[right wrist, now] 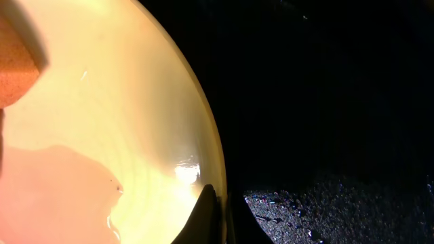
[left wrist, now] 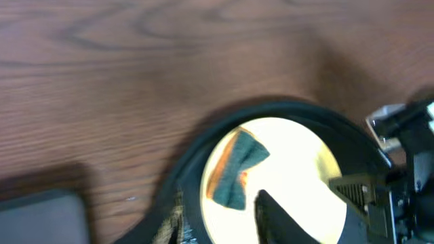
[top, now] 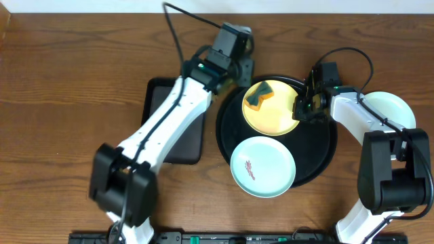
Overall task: Clean dirty plates on tray and stack at the side
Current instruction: 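Scrub the yellow plate with the sponge while right gripper holds rim, then move the sponge with the left gripper back over the black rectangular tray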
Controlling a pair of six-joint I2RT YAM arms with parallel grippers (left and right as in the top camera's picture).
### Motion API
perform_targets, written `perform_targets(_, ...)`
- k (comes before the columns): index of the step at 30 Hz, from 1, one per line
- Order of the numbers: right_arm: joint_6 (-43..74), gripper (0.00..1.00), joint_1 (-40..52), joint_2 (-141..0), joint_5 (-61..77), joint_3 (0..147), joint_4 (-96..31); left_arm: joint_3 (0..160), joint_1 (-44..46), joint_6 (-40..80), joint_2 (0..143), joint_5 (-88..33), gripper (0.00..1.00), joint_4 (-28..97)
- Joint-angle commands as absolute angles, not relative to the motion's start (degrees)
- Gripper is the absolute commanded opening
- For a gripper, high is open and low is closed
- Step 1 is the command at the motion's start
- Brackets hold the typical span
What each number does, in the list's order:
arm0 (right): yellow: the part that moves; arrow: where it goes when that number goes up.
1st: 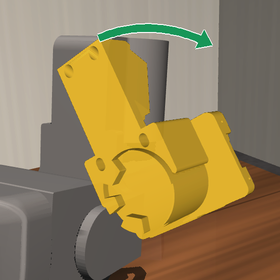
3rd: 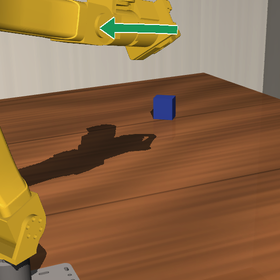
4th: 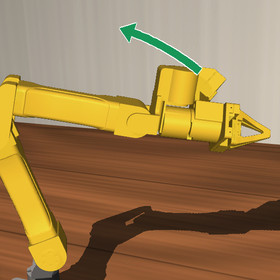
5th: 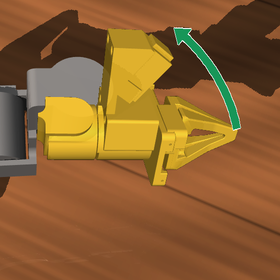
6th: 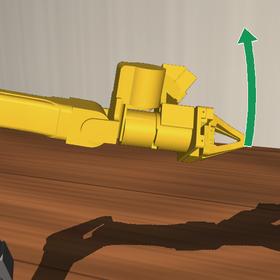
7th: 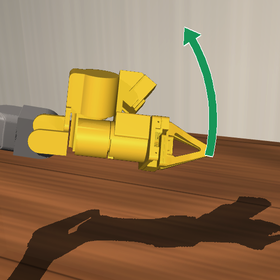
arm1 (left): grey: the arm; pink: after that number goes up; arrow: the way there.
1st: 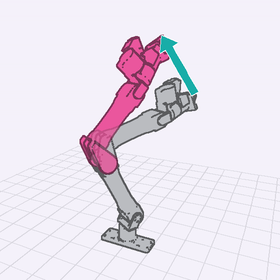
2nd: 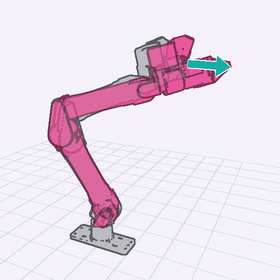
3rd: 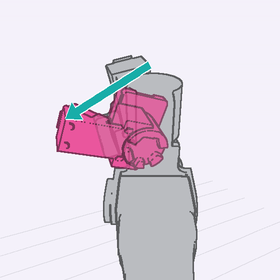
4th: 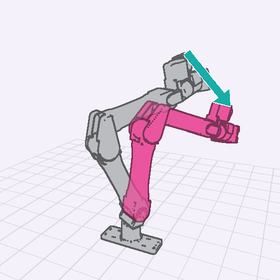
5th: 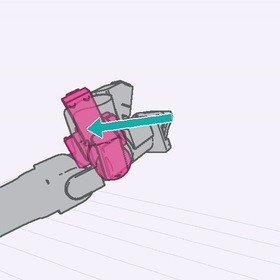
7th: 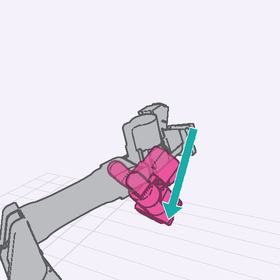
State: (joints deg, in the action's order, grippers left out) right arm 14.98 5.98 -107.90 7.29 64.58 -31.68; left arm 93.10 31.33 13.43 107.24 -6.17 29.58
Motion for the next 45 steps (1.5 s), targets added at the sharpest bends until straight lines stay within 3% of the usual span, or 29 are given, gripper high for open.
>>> perform_targets(1, 12.8, 0.01, 6.7, -110.5, 8.4, 62.8, -33.6, 92.1, 34.0, 8.0, 113.7, -11.0, 0.45, 28.3)
perform_targets(4, 12.8, 0.01, 6.7, -110.5, 8.4, 62.8, -33.6, 92.1, 35.2, 4.1, 118.1, -10.9, 0.52, 26.9)
perform_targets(11, 12.8, 0.01, 6.7, -110.5, 8.4, 62.8, -33.6, 92.1, 35.5, 3.6, 125.1, -10.9, 0.49, 22.8)
perform_targets(21, 12.8, 0.01, 6.7, -110.5, 8.4, 62.8, -33.5, 92.1, 36.5, 3.6, 130.2, -10.9, 0.28, 20.4)
perform_targets(26, 12.8, 0.01, 6.8, -110.5, 8.4, 62.8, -33.6, 92.1, 36.5, 3.6, 132.8, -10.9, 0.08, 21.8)
perform_targets(34, 12.8, 0.01, 6.8, -110.5, 8.4, 62.8, -33.6, 92.3, 36.5, 3.7, 129.5, -10.7, 0.08, 23.4)
perform_targets(45, 12.8, 0.01, 6.7, -110.5, 8.4, 62.8, -33.6, 92.9, 35.6, 4.4, 120.0, 8.3, 0.07, 29.3)
